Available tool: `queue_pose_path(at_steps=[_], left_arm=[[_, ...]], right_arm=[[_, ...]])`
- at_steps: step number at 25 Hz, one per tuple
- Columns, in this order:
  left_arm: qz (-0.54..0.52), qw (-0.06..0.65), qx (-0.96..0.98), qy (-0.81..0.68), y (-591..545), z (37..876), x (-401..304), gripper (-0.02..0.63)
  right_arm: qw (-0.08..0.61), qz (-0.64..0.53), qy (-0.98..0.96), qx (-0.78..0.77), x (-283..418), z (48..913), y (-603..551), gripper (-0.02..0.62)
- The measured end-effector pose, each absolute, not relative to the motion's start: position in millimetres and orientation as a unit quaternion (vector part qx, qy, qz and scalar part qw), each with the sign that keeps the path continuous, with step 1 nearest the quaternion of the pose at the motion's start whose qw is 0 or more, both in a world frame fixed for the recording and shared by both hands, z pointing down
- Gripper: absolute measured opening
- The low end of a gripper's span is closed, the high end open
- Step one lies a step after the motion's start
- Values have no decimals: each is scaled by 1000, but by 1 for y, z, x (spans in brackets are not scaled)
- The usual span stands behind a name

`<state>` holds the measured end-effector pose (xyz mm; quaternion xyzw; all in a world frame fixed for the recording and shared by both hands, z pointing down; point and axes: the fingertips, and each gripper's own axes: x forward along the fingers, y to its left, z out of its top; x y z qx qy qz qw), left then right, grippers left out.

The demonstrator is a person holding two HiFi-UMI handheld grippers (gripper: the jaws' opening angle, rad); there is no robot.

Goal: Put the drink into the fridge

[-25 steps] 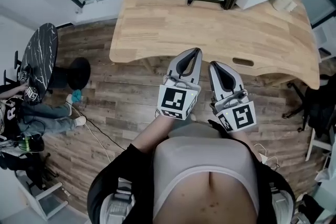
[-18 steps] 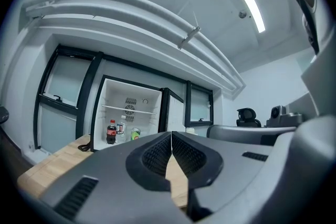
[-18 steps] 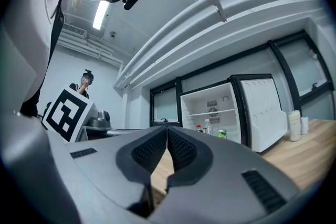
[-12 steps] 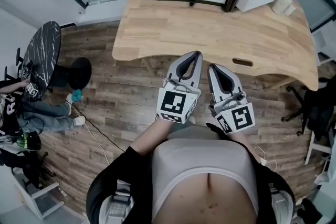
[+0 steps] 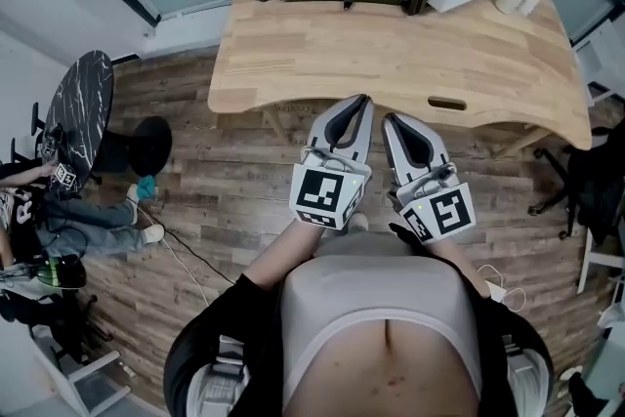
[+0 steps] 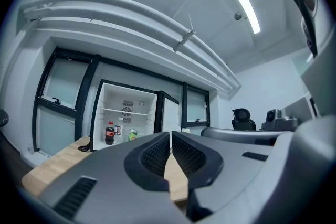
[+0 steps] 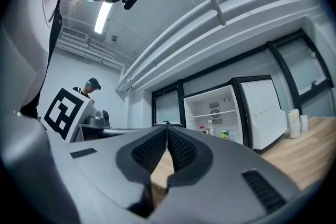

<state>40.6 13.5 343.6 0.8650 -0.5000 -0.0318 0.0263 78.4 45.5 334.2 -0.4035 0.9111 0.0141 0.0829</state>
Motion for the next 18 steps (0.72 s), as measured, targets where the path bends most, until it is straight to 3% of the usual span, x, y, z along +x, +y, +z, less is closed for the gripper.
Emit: queue_pose_path(at_steps=[18], left_arm=[[-42,24,865,-499,122,338,-9,8]], right_arm=[[88,18,903,-420,37,330,154,28]])
